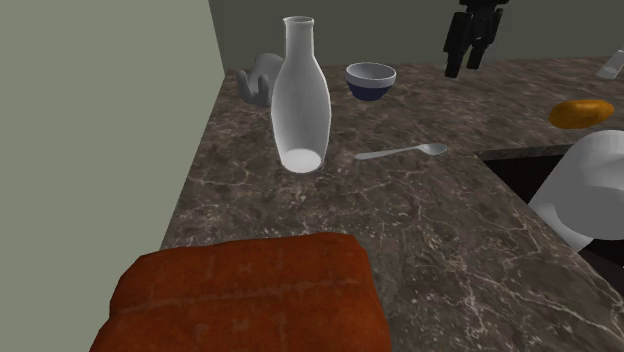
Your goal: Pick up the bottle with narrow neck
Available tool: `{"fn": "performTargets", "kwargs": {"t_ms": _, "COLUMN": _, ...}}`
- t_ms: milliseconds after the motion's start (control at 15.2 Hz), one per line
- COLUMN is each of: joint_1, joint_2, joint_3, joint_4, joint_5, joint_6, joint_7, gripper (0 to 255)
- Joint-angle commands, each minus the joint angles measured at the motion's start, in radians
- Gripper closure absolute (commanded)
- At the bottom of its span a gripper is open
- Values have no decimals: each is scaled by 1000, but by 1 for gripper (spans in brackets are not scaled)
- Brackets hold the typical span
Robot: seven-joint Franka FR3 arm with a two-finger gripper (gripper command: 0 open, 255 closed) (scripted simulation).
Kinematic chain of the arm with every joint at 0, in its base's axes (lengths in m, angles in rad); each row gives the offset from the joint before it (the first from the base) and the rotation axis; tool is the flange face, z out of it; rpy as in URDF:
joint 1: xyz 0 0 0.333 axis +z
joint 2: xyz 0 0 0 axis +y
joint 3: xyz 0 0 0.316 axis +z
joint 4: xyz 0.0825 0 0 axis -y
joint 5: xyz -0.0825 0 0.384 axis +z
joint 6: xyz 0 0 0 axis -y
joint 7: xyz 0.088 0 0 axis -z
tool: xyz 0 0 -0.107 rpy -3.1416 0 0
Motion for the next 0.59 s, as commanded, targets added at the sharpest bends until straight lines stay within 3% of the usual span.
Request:
{"fn": "performTargets", "kwargs": {"t_ms": 0, "joint_1": 0, "joint_2": 0, "joint_3": 0, "joint_4": 0, "joint_5": 0, "joint_6": 0, "joint_7": 0, "gripper": 0}}
{"fn": "performTargets", "kwargs": {"t_ms": 528, "joint_1": 50, "joint_2": 191, "joint_3": 133, "joint_4": 216, "joint_5": 84, "joint_6": -3, "joint_7": 135, "gripper": 0}}
